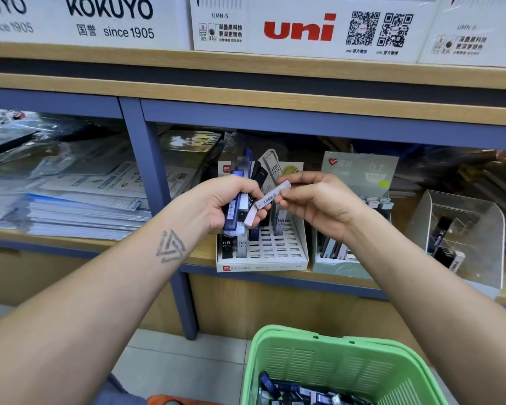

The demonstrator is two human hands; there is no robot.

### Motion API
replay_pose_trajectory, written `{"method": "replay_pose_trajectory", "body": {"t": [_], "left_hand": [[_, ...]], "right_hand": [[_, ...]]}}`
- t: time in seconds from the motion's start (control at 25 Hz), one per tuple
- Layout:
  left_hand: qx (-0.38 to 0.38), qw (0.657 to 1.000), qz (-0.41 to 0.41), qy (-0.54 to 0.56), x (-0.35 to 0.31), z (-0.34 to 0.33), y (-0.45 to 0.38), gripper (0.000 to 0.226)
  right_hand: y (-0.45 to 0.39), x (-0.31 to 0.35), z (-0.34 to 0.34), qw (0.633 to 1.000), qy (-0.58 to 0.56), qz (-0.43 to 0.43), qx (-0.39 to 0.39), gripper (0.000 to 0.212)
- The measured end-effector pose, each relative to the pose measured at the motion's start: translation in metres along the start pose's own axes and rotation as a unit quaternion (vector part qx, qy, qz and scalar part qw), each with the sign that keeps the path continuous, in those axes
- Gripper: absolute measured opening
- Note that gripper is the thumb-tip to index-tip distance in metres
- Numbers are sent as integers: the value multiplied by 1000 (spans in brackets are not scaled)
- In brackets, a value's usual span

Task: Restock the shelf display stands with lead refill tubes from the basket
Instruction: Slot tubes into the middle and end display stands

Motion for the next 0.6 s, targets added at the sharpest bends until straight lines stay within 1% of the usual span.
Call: {"method": "replay_pose_trajectory", "body": {"t": [0.08, 0.16, 0.28, 0.36, 0.44, 0.52, 0.6], "left_hand": [[-6, 1000, -12, 8, -4, -4, 1, 7], [-7, 999, -27, 28, -8, -13, 3, 3], [7, 998, -43, 47, -13, -37, 4, 8], [18, 998, -47, 46, -14, -58, 2, 8], [22, 998, -44, 35, -15, -78, -3, 9], [32, 999, -37, 14, -16, -104, -9, 10], [47, 998, -33, 3, -17, -132, -18, 9]], "right_hand": [[3, 7, 5, 1000, 12, -3, 7, 5], [6, 14, 15, 998, 61, 8, 11, 6], [16, 28, 35, 984, 170, 50, 38, 20], [26, 40, 49, 966, 241, 72, 66, 26], [37, 50, 62, 948, 297, 75, 90, 31], [48, 61, 83, 942, 315, 73, 89, 38], [60, 68, 113, 953, 290, 72, 56, 50]]}}
Point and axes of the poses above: each hand's wrist, its own y-axis away from the middle knuckle, its own z-axis out of the back of the hand, x = y × z, the point moved 4 cm from there along -y, towards the middle knuckle, and after that the axes turned 15 degrees about z, right-handed, at the moved point
